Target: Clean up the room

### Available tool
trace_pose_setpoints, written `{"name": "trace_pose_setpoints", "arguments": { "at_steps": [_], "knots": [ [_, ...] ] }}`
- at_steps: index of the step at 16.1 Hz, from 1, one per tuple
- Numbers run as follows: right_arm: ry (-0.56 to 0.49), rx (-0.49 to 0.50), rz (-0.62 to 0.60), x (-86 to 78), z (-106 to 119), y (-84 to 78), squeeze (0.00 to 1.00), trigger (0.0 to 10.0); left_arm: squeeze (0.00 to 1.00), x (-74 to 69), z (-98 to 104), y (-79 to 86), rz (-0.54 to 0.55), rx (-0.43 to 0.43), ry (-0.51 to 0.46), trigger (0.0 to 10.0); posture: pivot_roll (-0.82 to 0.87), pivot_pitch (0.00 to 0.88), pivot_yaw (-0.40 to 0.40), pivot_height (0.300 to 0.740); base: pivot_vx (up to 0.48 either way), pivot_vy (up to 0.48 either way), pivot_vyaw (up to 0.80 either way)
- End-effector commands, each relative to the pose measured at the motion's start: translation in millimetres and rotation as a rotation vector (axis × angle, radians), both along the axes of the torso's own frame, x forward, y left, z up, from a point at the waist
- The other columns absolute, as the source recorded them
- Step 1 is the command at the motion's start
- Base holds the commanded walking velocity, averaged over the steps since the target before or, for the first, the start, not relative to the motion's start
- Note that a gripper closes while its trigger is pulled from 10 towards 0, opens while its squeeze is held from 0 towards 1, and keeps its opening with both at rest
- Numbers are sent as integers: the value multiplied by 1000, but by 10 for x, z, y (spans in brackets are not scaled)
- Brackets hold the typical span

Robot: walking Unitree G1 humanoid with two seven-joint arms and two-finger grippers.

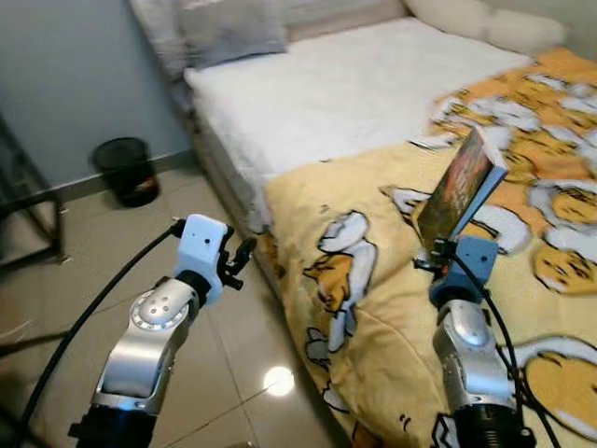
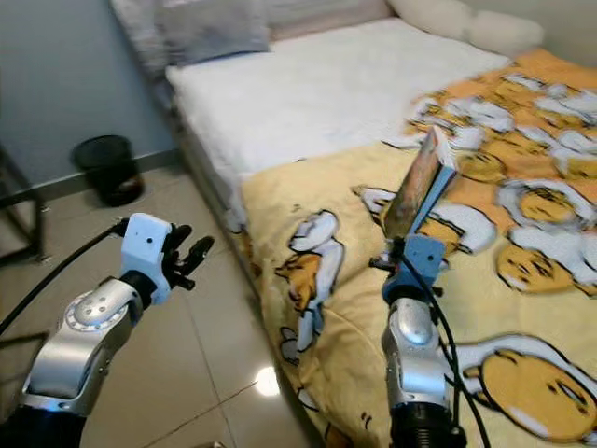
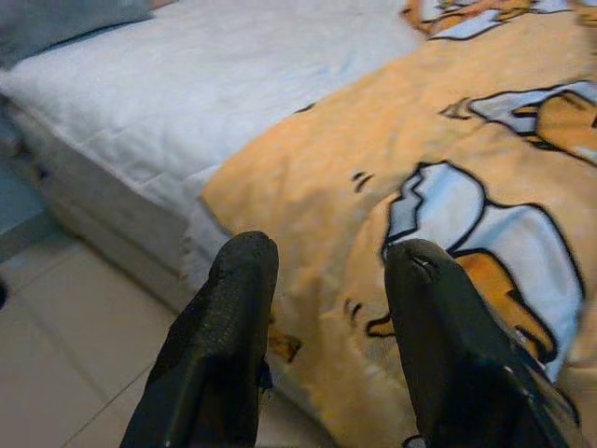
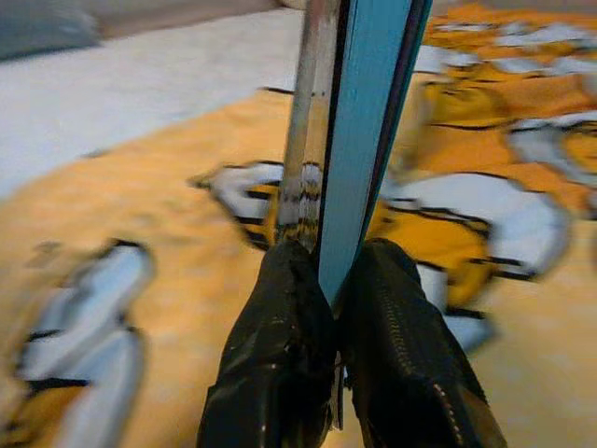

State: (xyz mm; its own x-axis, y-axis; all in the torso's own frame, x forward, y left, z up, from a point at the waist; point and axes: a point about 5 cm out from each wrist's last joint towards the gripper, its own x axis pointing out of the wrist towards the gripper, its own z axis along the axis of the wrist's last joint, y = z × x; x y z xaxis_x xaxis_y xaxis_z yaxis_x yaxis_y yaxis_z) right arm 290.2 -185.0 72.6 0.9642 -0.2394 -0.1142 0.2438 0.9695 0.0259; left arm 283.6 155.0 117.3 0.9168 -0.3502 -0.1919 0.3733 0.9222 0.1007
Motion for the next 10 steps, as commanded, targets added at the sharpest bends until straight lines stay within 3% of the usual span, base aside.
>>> {"name": "trace_pose_setpoints", "arguments": {
  "at_steps": [1, 10],
  "knots": [
    [-34, 0, 8, 67, 102, 61, 0, 10000, 0, 27, -13, -13, 5, 15, 0, 10000, -35, 0, 9, 740, 0, 0, -800],
    [-71, 0, -45, 134, 191, 50, 0, 10000, 0, 69, -5, 33, 54, 22, -24, 10000, -33, 0, 13, 740, 0, 0, -800]
  ]
}}
